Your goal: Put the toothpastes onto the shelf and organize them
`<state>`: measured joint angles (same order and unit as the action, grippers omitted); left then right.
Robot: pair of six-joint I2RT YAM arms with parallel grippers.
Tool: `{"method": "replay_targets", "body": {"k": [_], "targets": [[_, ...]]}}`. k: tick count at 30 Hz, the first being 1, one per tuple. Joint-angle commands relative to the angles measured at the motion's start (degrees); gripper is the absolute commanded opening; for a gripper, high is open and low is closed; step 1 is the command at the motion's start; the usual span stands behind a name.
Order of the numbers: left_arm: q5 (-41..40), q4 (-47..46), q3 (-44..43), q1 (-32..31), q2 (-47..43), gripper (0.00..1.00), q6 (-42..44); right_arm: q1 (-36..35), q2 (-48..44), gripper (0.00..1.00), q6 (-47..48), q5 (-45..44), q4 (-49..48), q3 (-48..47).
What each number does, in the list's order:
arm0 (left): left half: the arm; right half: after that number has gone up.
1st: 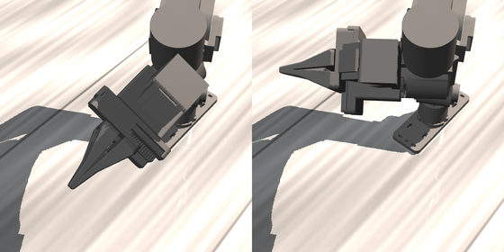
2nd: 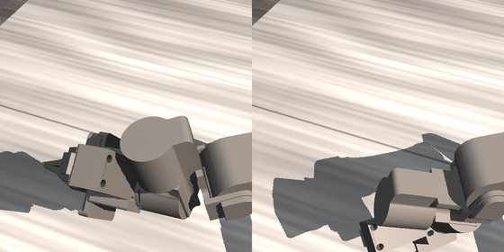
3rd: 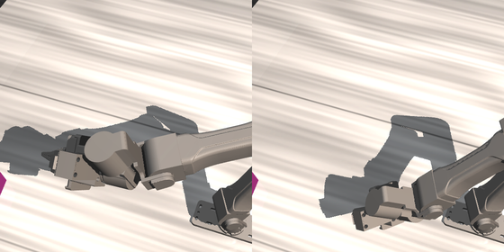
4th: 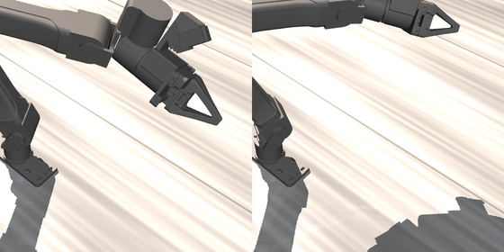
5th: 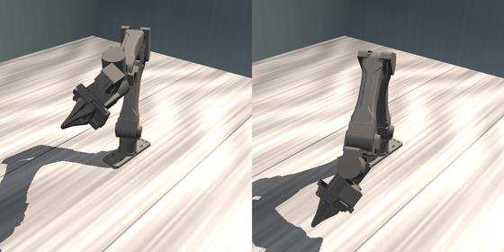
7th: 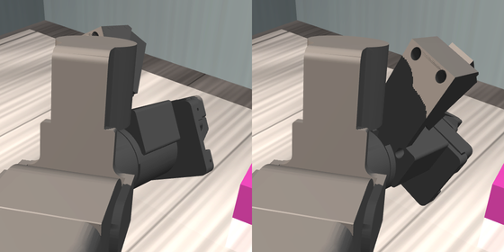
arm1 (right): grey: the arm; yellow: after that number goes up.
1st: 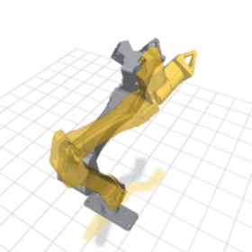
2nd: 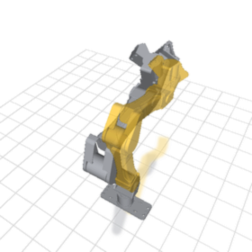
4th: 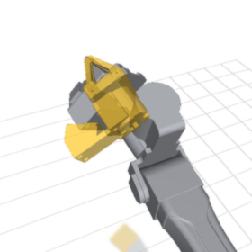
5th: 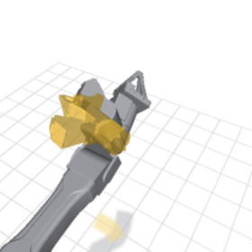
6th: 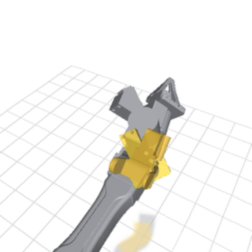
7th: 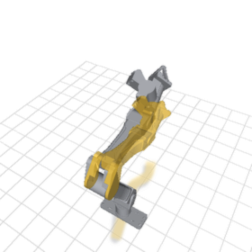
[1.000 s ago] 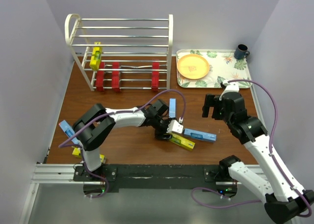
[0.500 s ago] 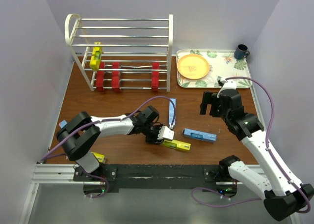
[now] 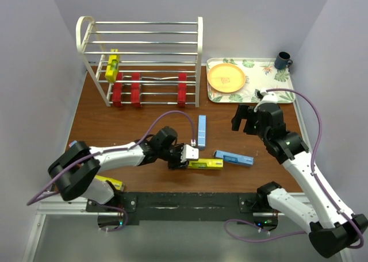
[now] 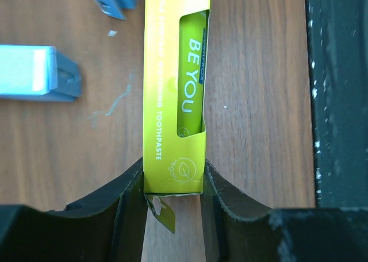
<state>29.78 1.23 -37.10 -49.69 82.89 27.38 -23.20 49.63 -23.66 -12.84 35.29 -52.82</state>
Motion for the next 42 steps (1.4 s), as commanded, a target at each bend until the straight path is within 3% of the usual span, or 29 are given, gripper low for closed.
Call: {"method": "replay_targets", "body": {"k": [1, 7, 15, 27, 42], "targets": [[-2.1, -6.1, 1.2, 2.9, -9.2, 0.12, -9.5, 0.1, -1.5, 0.98, -1.5, -1.9, -1.8, -0.4], [-9.0, -4.2, 1.2, 9.2, -20.2, 0.04, -16.8, 0.1, -2.3, 0.98, -1.7, -3.3, -2.5, -0.5], [-29.6, 5.3, -7.4, 12.2, -23.1, 0.0, -26.9, 0.0, -3.0, 0.98, -0.5, -4.6, -3.8, -0.8], [-41.2, 18.6, -29.3, 18.0, -11.5, 0.0, -38.8, 0.1, -2.6, 0.98, 3.6, -3.3, -4.1, -0.5], [-49.2, 20.4, -47.0, 28.6, 3.8, 0.0, -39.1, 0.0, -5.8, 0.99, 6.0, -2.6, -2.9, 2.5]]}}
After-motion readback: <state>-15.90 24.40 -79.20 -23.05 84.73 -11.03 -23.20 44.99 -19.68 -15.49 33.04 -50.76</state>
